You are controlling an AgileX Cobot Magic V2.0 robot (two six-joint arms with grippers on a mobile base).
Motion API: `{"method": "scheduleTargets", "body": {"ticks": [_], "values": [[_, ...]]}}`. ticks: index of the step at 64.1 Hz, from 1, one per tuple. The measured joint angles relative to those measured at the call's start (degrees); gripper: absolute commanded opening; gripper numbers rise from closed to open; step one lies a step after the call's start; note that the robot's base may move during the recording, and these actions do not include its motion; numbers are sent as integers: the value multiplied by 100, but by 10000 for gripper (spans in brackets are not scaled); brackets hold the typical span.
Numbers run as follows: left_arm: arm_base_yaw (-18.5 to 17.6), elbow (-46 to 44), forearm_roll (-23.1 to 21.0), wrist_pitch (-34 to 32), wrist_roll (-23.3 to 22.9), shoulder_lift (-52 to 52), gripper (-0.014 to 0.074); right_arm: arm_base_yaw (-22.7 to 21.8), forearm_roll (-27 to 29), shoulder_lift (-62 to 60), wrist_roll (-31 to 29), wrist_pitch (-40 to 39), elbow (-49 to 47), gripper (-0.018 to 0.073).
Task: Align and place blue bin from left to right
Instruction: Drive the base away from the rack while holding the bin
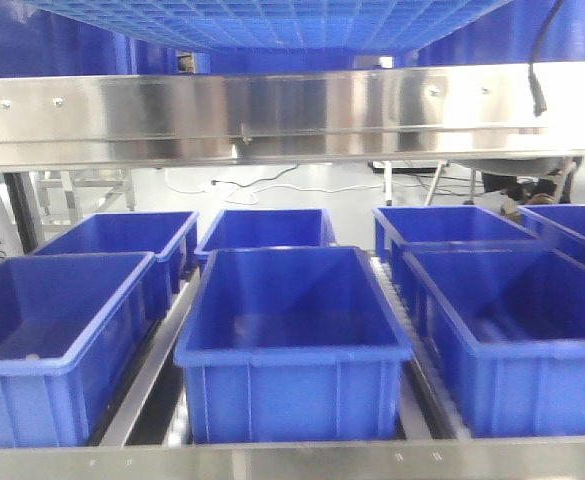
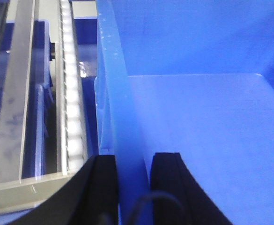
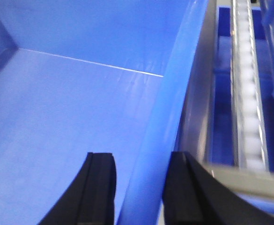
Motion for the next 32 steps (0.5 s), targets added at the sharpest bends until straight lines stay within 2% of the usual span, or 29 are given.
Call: {"method": "scheduleTargets", "body": {"ticks": [32], "values": [[0,0,0,0,0,0,-111,0,0,0,0,0,0,-70]]}}
